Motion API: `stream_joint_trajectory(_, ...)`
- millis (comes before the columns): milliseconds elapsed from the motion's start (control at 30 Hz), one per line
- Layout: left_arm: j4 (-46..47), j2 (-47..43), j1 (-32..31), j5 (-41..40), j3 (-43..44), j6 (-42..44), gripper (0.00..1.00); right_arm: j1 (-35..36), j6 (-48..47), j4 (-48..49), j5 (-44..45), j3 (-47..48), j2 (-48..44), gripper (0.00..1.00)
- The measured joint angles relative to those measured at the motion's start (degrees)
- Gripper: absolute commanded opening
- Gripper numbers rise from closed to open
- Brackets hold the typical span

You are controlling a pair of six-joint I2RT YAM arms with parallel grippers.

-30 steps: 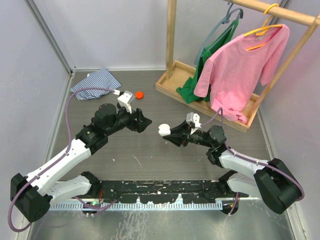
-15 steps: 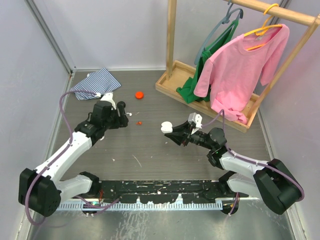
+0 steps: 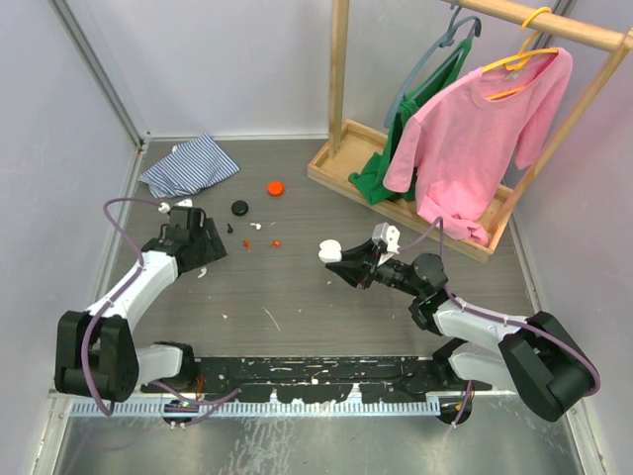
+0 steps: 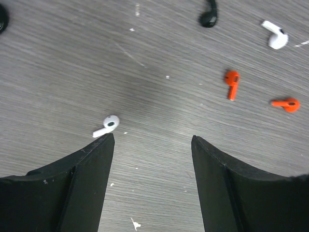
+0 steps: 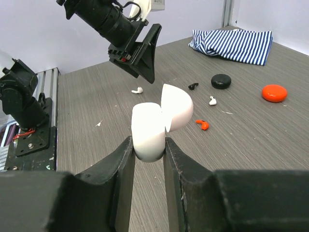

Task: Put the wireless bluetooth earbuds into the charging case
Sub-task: Pick up the earbud from the center of the board.

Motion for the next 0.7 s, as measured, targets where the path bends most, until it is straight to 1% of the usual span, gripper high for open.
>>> stream_joint_trajectory(267, 1.55, 5.03, 5.46, 2.01, -1.49, -1.77, 0.63, 0.0, -0.02, -0.07, 0.57, 0.0, 0.0, 0.01)
stream_joint_trajectory(400, 2.01, 8.39, 7.43, 2.99, -1.62, -2.03, 0.56, 0.0, -0.02, -0.07, 0.7, 0.0, 0.0, 0.01)
stream_joint_trajectory(567, 2.19, 10.23, 8.09, 3.65, -1.62, -2.29, 0.48, 0.0, -0.02, -0.09, 0.87, 0.0, 0.0, 0.01)
stream_joint_trajectory(700, 2.19, 10.71, 8.09, 4.17, -1.62, -2.86, 0.38, 0.0, -0.04, -0.11, 1.03, 0.0, 0.0, 0.01)
